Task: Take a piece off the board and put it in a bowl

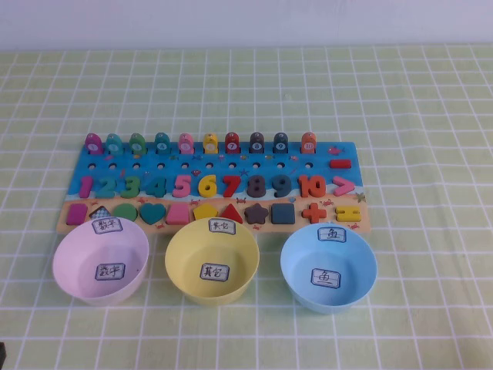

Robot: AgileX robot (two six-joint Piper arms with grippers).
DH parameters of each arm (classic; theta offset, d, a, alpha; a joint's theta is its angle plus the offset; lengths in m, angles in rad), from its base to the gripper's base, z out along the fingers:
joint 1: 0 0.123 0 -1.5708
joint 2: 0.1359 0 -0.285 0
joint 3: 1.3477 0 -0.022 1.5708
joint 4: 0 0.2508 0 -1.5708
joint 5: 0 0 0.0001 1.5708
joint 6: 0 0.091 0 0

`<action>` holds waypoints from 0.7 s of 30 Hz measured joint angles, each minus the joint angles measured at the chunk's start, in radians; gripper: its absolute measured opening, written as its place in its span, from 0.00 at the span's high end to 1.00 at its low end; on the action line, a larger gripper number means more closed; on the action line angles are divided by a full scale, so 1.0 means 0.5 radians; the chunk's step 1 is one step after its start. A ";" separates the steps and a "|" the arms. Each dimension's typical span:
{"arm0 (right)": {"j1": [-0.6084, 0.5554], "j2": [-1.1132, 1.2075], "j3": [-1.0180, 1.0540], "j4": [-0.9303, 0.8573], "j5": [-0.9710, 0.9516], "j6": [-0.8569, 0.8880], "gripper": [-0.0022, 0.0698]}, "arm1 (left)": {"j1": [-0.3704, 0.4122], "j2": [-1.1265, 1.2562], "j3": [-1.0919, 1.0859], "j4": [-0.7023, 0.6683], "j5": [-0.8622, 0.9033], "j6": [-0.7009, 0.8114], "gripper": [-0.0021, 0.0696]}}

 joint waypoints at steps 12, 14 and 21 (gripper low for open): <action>0.000 0.000 0.000 0.000 0.000 0.000 0.99 | 0.000 0.000 0.000 0.000 0.000 0.000 0.98; 0.000 0.000 0.000 0.000 0.000 0.000 0.99 | 0.000 0.000 0.000 0.000 0.000 0.000 0.98; 0.000 0.000 0.000 0.100 0.000 0.000 0.99 | 0.000 0.000 0.000 0.000 0.000 0.000 0.98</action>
